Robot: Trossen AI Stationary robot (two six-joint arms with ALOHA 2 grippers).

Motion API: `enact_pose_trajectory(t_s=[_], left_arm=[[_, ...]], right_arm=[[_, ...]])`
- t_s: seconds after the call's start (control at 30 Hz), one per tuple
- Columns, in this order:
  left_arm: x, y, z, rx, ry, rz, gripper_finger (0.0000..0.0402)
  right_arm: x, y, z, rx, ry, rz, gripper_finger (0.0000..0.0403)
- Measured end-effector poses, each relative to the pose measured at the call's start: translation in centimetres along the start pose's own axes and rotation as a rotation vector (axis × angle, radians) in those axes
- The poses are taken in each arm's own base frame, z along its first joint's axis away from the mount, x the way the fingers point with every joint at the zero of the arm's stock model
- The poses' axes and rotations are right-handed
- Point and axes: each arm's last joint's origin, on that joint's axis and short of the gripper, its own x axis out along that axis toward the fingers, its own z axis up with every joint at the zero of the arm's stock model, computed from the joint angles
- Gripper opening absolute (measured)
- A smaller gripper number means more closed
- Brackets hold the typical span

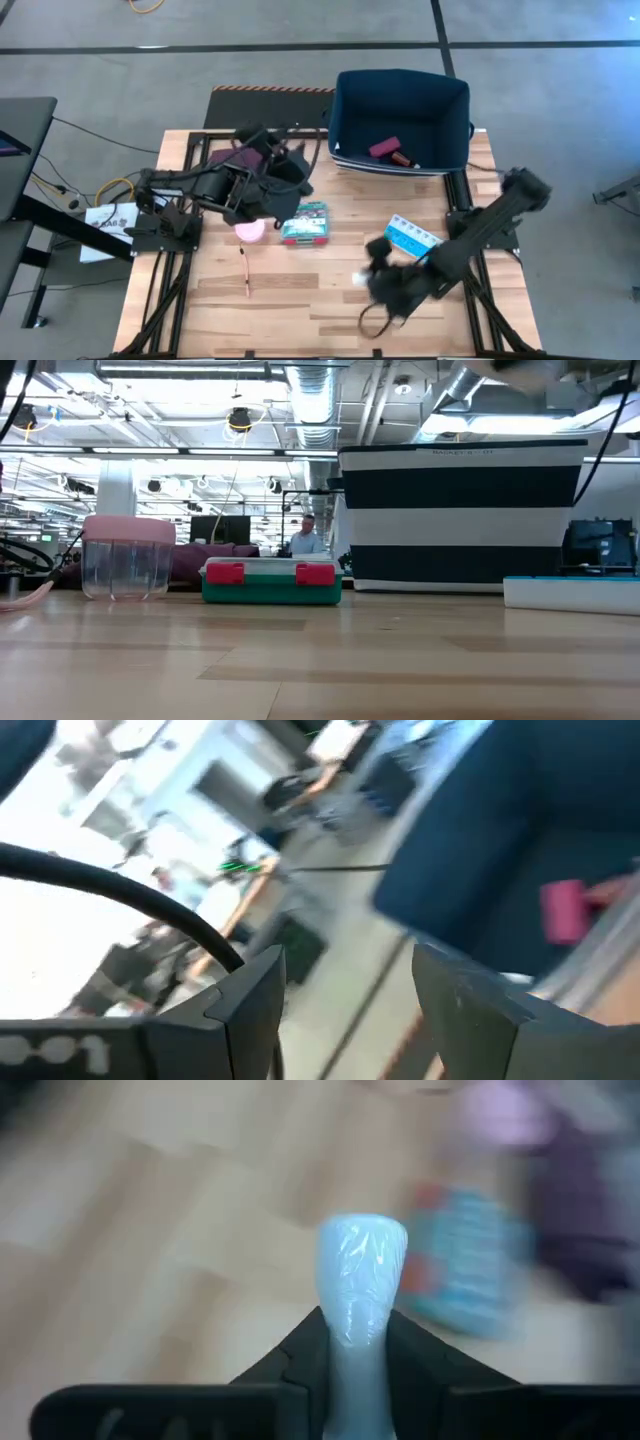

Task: Pick & place medical supplies in basket/bin
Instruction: Put the white rolled gauze into the blue bin

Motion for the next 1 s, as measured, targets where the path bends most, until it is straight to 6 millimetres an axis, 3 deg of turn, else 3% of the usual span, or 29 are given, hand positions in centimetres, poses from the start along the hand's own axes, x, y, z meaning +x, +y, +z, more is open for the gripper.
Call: enact_pose_trajectory(t_s=[0.1, 0.27, 0.53, 0.63, 0.77, 1.0], left_arm=[[0.5, 0.8, -0.3, 0.031, 0.014, -0.002, 0.021], [2.6, 2.9, -1.0, -0.018, 0.027, -0.209, 0.021], [6.7, 5.9, -2.5, -0.12, 0.112, -0.238, 0.021], [7.9, 6.4, -2.9, -0.097, 0.135, -0.219, 0.021], [9.4, 6.8, -3.3, -0.121, 0.147, -0.295, 0.021], [10.6, 7.4, -3.8, -0.146, 0.158, -0.335, 0.021]], right_arm=[[-3.1, -3.9, -1.4, -0.022, 0.025, -0.196, 0.0063], [-7.3, -10.6, -4.9, 0.07, 0.08, -0.393, 0.0039], [-10.6, -20.2, -11.6, 0.42, 0.238, -0.691, 0.0058], [-10.5, -22.7, -13.9, 0.548, 0.283, -0.692, 0.006], [-9.3, -25.4, -16.4, 0.647, 0.276, -0.526, 0.0061], [-4.1, -30.8, -20.5, 0.896, 0.35, -0.594, 0.0062]])
